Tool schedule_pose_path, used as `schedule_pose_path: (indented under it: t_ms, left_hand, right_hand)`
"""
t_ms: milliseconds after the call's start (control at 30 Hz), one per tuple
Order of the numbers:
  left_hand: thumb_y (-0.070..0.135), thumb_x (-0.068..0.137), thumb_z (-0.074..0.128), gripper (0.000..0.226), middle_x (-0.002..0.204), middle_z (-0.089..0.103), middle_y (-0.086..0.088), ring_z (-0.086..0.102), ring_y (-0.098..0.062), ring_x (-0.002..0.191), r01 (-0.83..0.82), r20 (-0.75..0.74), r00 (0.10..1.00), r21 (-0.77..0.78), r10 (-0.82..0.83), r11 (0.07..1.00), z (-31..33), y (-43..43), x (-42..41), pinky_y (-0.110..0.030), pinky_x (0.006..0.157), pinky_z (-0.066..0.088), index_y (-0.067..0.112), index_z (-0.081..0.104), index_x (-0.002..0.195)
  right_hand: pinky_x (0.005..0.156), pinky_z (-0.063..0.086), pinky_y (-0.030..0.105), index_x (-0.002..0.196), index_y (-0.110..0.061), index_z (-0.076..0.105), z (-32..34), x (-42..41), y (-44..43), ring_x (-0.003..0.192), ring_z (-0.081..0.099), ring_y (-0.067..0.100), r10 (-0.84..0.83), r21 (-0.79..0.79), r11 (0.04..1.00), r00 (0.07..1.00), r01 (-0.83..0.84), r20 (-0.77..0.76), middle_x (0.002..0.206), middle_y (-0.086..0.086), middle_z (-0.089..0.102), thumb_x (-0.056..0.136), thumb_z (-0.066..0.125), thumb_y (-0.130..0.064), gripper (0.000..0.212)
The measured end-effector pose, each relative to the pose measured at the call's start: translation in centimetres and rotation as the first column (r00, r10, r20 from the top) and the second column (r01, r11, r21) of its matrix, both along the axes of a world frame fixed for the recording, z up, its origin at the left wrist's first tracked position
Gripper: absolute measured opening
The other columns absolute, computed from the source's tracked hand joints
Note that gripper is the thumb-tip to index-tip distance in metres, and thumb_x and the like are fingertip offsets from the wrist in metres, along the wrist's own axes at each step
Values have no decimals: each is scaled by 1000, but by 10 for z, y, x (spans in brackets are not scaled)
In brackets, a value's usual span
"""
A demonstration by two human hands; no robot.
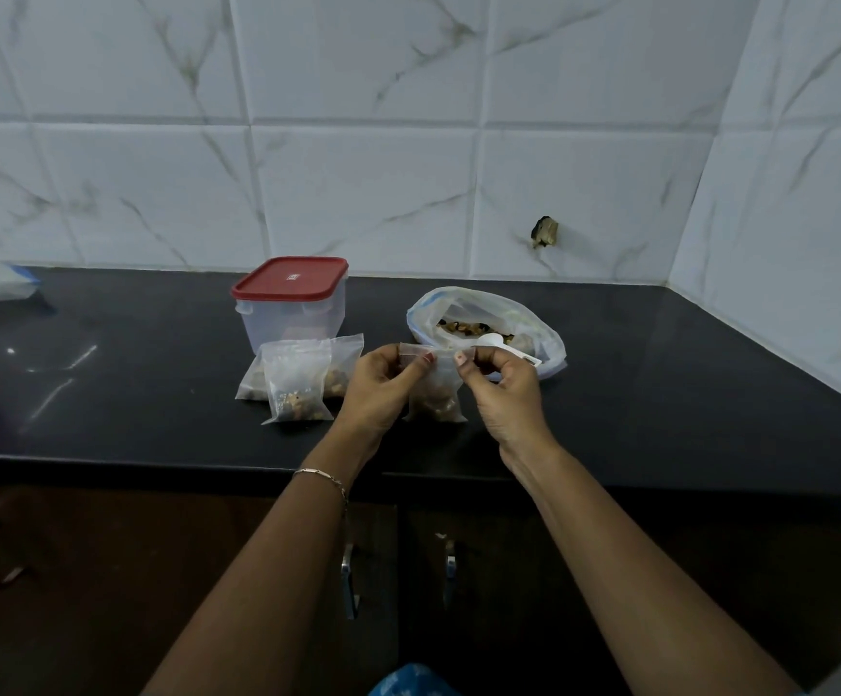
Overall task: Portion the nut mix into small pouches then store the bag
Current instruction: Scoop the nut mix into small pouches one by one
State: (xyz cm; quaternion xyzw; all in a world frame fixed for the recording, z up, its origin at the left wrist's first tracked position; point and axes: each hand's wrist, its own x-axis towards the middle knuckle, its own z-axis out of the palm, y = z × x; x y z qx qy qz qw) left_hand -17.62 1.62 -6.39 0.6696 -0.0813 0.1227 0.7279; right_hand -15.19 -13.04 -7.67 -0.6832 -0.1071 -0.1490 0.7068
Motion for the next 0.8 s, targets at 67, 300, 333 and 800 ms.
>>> schedule_pose_path:
  t_ms: [67,300,333,800]
  left_hand:
    - [15,92,62,9,101,72,-9,70,-19,96,3,8,1000,-19,-3,1000,1,0,-2,-31,80,58,13,68,98]
    - [14,90,64,12,97,70,-8,69,-11,89,28,18,999,28,-28,999,1,0,-3,-21,68,55,8,68,99]
    - [15,89,66,11,97,71,-9,70,-15,91,29,15,999,28,-30,999,0,0,-2,-24,69,56,10,69,98]
    - [13,87,68,7,89,72,-9,70,-14,79,-10,-1,1000,20,10,1000,3,-1,-7,-27,64,56,9,69,93]
  right_hand:
    - [85,53,25,91,-17,73,1,0,0,99,66,14,23,10,1000,1000,-23,2,94,0,73,87,72,-27,11]
    - [86,51,27,93,-19,75,1,0,-1,99,66,12,75,-41,996,996,-76,-42,94,-2,74,84,73,-32,16]
    - [83,51,25,94,-18,75,1,-1,-2,98,66,11,78,-36,996,996,-79,-40,94,-1,74,86,72,-29,15]
    - [80,55,31,76,-17,74,5,-8,1,82,69,10,-30,-27,999,1000,30,2,78,0,74,76,81,-24,10]
